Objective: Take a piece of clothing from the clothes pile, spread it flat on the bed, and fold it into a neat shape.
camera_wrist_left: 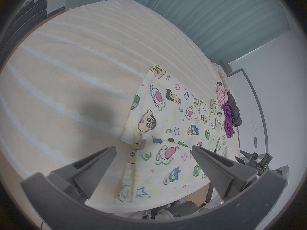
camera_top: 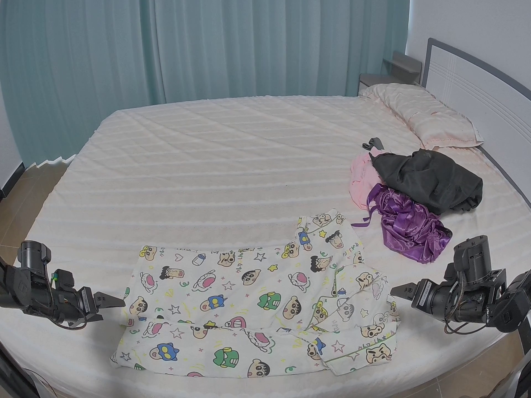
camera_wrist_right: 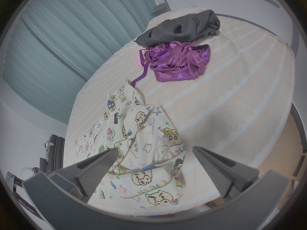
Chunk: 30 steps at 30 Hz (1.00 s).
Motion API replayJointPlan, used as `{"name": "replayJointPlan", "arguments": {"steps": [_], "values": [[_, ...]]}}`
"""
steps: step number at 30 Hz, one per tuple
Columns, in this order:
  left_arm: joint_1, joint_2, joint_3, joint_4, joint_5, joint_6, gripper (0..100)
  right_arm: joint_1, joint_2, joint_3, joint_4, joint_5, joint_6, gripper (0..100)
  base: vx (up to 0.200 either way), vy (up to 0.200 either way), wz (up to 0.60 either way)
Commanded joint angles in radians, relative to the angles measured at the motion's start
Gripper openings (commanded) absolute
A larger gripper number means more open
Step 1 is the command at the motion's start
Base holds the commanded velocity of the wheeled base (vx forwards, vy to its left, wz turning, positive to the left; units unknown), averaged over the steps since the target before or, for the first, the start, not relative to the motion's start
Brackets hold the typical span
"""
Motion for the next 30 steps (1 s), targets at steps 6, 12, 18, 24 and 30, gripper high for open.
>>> {"name": "replayJointPlan", "arguments": {"steps": [6,12,18,24,30], "values": [[0.001,0.009,0.008,-0.003,-0.001,0.006,100,0.000,0.004,-0.001,0.000,0.001,0.001,100,0.000,0.000,0.00],[0.001,0.009,0.011,-0.001,0.001,0.006,100,0.000,0.004,-0.001,-0.002,0.001,-0.001,100,0.000,0.000,0.00],[-0.008,-0.003,0.001,0.002,0.004,-0.007,100,0.001,-0.003,-0.005,-0.002,0.001,-0.001,100,0.000,0.000,0.00],[-0.080,-0.006,-0.030,-0.001,0.053,-0.070,100,0.003,0.001,-0.004,0.000,0.001,-0.001,100,0.000,0.000,0.00],[-0.123,-0.024,-0.052,-0.001,0.053,-0.106,100,0.006,0.009,-0.004,-0.002,0.001,-0.002,100,0.000,0.000,0.00]]}}
